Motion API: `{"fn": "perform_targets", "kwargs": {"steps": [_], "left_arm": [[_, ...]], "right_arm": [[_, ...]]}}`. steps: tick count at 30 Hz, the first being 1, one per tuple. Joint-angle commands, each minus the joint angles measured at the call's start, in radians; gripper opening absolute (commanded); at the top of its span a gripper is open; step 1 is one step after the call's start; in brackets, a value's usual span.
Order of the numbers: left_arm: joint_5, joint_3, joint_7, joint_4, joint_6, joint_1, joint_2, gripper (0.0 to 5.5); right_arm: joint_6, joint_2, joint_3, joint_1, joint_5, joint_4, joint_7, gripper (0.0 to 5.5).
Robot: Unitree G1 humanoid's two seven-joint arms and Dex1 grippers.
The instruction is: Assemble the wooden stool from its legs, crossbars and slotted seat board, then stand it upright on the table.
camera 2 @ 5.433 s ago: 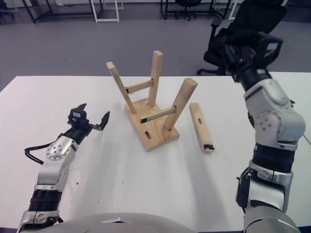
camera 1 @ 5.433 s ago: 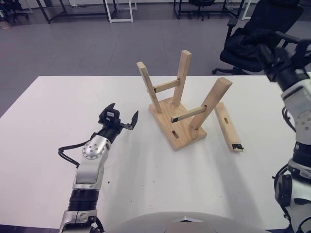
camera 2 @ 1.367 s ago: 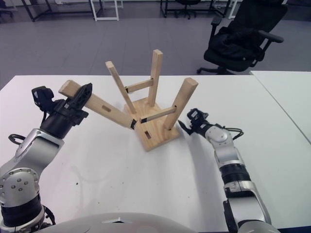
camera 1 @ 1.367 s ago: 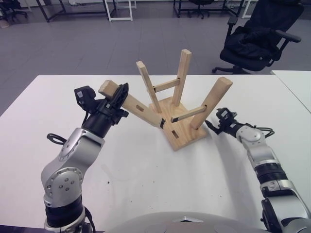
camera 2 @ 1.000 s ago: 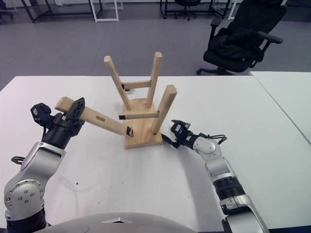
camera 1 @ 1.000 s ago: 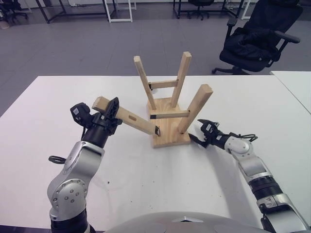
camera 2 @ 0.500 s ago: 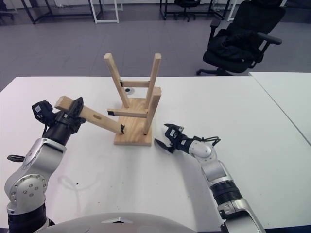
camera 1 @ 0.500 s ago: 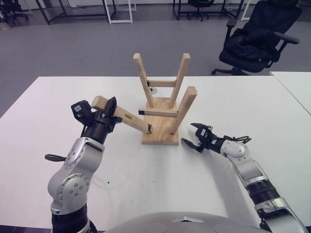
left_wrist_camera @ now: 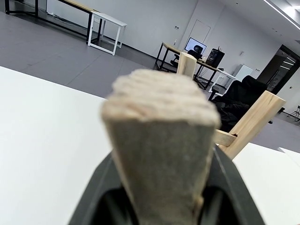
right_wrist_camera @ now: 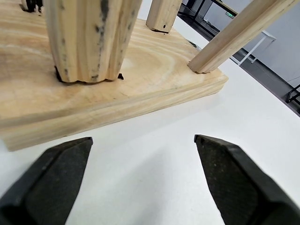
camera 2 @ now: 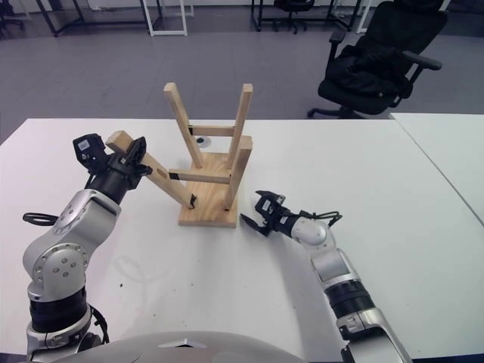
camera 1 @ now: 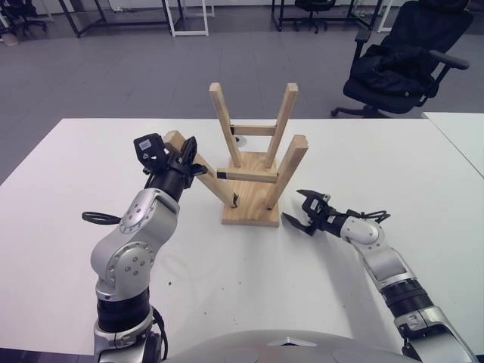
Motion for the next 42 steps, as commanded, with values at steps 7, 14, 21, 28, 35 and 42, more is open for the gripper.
{"fn": "perform_targets", "kwargs": {"steps": [7,14,21,28,35,42], "left_arm": [[0.138,-0.078,-0.009,-0.008,0.039,0.083,-0.051,1.03],[0.227,-0.091,-0.016,0.025,0.045,0.037,-0.072,1.03],[0.332,-0.183,-0.023,0.001,0.074,0.061,-0.077,1.03],[0.45,-0.235,-0.039,0.074,0.074,-0.006,-0.07,1.03],[0.579,-0.33,-0.044,0.18,0.041,0.017,-0.102,1.04],[0.619,-0.315,-0.059,0.145,-0.007,0.011,-0.156,1.62]], "right_arm": [[0.266,0.087,-0.199,0.141,0.233,-0.39,-0.102,4.08],[0.515,0.117,-0.464,-0.011,0.772,-0.698,-0.209,4.08],[0.653,0.17,-0.182,-0.122,0.734,-0.9,-0.412,4.08],[0.617,0.014,0.163,-0.327,0.19,-0.807,-0.472,4.08],[0.508,-0.11,0.435,-0.551,-0.298,-0.599,-0.311,4.08],[0.57,-0.083,0.489,-0.517,-0.437,-0.502,-0.124,4.08]]}}
